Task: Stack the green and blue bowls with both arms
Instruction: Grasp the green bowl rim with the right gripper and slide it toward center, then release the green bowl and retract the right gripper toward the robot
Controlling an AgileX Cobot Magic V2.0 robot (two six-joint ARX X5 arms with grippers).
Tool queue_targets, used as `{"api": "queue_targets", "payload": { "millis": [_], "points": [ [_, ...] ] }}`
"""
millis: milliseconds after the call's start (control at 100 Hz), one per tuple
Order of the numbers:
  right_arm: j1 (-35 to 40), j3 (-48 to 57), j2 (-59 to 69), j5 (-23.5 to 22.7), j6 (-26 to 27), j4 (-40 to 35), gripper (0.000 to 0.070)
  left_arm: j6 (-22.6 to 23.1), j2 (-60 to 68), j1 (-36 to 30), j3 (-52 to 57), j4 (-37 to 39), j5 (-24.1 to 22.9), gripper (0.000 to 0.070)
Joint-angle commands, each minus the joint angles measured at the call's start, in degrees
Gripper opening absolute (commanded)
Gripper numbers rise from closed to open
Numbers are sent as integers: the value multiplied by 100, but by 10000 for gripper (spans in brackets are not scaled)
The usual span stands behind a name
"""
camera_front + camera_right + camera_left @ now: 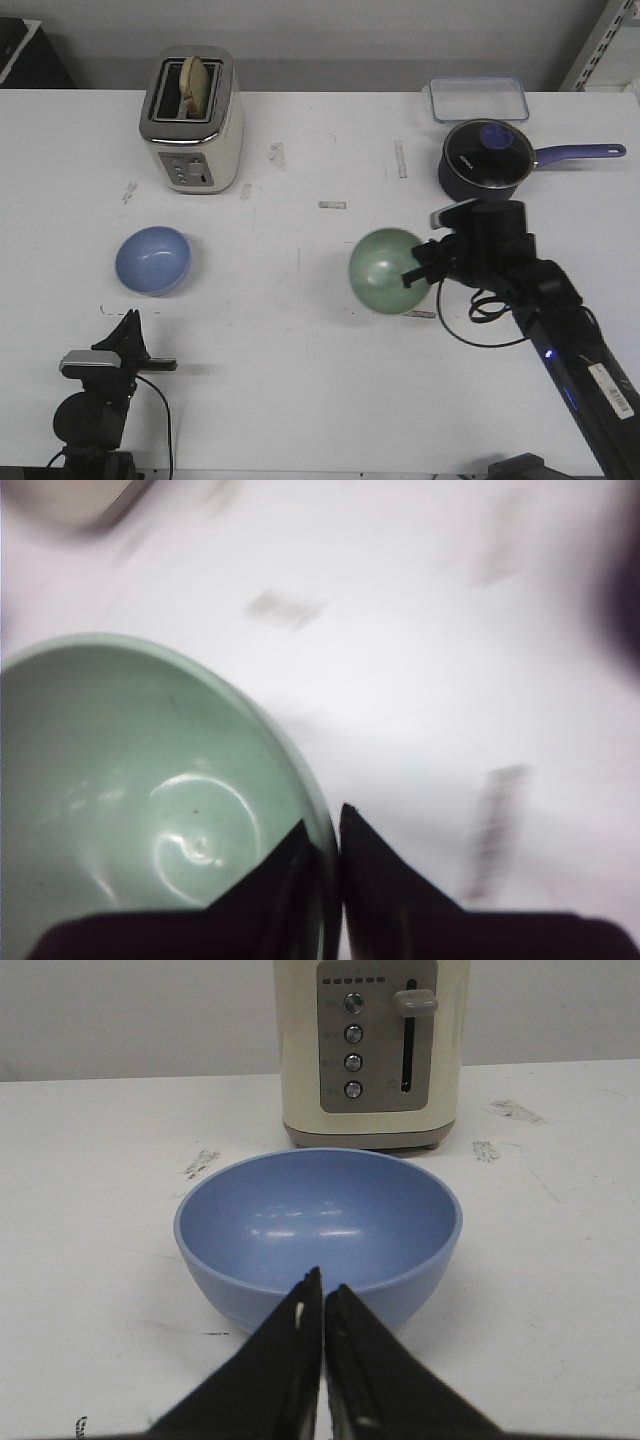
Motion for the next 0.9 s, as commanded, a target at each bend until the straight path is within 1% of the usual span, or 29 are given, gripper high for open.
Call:
{"api": "queue_targets", "payload": {
  "millis": [0,70,200,300,580,820,890],
  "points": [
    [492,76,214,-7,120,55,0,7,-11,9,-122,59,9,2],
    [944,76,409,83,120,90,0,7,-11,9,-122,59,9,2],
    [1486,76,911,551,96,262,0,7,-11,9,-122,59,9,2],
    [1683,76,1366,588,90,415,0,7,-11,9,-122,59,9,2],
    [1810,76,2092,590,-81,664,0,7,-11,9,-122,57,9,2],
    [1810,76,2197,590,-203,710,1,7,-11,9,-122,55,9,2],
    [1810,76,2194,581,-201,686,17,7,-11,9,-122,57,9,2]
  ]
}}
